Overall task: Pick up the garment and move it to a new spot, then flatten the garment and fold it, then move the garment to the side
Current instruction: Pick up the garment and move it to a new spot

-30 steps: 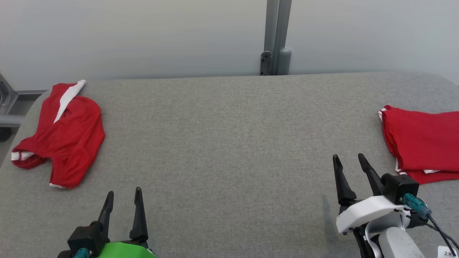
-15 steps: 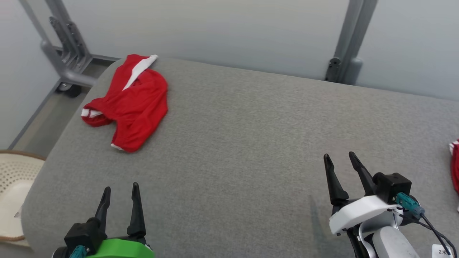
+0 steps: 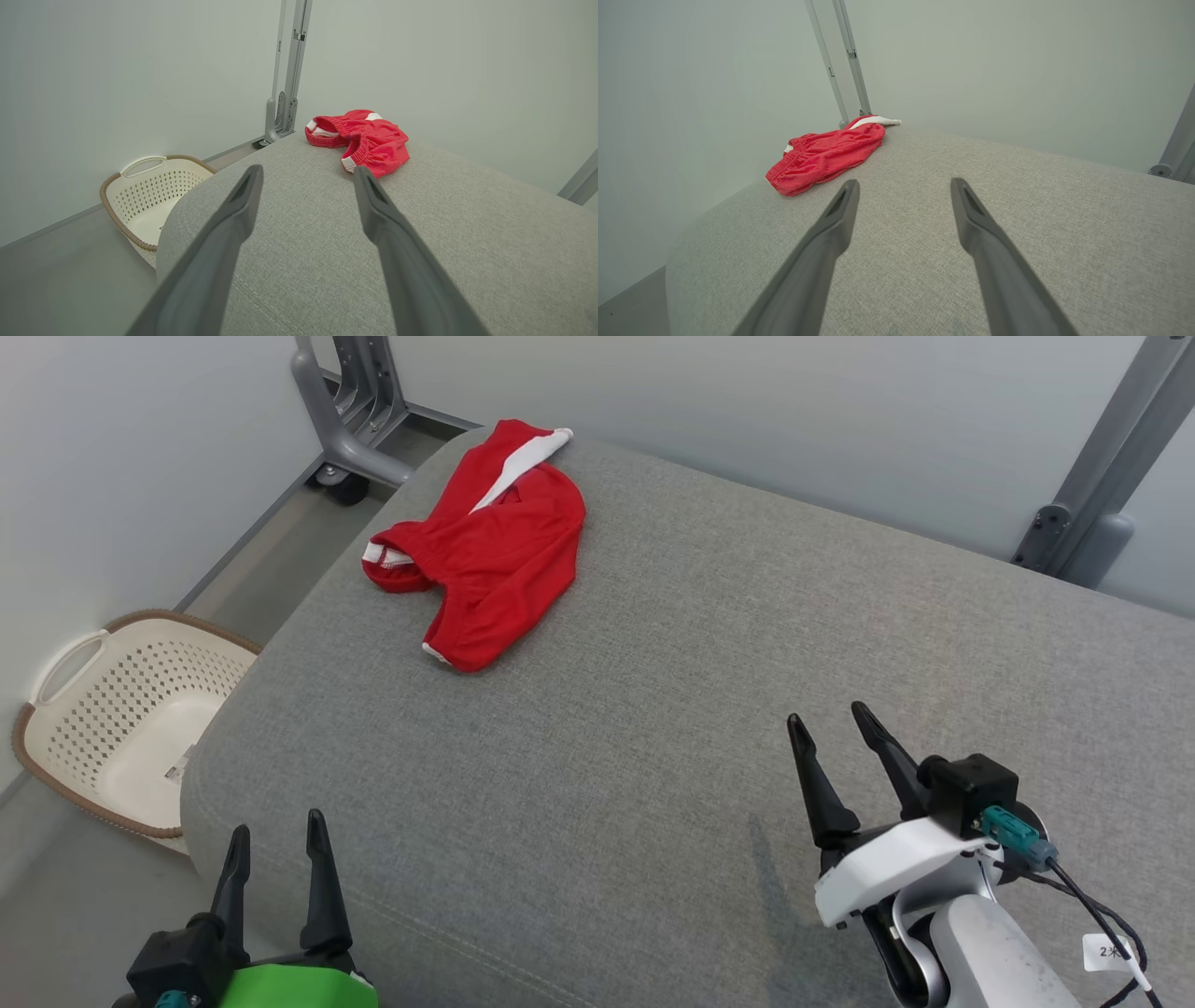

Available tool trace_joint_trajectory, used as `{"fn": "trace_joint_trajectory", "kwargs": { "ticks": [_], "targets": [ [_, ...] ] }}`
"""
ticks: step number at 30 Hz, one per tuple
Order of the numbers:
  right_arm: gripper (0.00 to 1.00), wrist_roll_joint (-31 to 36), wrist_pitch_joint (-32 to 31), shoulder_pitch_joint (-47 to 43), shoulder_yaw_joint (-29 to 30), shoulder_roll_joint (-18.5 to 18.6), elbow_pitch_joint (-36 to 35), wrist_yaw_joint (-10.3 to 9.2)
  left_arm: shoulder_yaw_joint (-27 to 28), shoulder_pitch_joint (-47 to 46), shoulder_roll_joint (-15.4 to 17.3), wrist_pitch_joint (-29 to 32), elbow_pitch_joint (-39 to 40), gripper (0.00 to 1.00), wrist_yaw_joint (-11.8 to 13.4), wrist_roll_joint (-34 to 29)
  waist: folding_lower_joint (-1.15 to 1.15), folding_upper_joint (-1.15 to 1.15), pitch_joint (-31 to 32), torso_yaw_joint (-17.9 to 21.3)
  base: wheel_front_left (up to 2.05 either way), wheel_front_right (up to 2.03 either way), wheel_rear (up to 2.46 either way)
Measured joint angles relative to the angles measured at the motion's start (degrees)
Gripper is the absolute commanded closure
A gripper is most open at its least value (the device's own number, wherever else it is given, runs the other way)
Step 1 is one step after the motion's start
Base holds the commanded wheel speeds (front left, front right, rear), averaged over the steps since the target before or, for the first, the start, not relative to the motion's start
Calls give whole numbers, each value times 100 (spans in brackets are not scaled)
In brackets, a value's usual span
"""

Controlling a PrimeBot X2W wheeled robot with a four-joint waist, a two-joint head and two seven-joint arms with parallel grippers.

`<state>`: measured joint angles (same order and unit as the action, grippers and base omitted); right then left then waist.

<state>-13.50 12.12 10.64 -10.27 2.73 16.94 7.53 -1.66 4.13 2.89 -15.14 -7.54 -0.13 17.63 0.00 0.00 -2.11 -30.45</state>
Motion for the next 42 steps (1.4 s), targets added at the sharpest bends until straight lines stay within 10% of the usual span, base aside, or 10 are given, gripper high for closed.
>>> {"fn": "trace_joint_trajectory", "kwargs": {
  "ticks": [16,30,42],
  "targets": [
    [0,438,-250,56,337,1,-402,0,-109,-780,121,-3,-514,0,-158,-109,0,0,-450,43,0,0,0],
    [0,904,-994,521,403,250,-1482,0,49,-3750,794,867,-2913,0,-400,18,0,0,-1233,726,0,0,0],
    [0,1020,-1441,705,635,492,-2454,0,84,-4734,734,1304,-4880,0,-516,425,1,0,-2146,1210,0,0,0]
  ]
}}
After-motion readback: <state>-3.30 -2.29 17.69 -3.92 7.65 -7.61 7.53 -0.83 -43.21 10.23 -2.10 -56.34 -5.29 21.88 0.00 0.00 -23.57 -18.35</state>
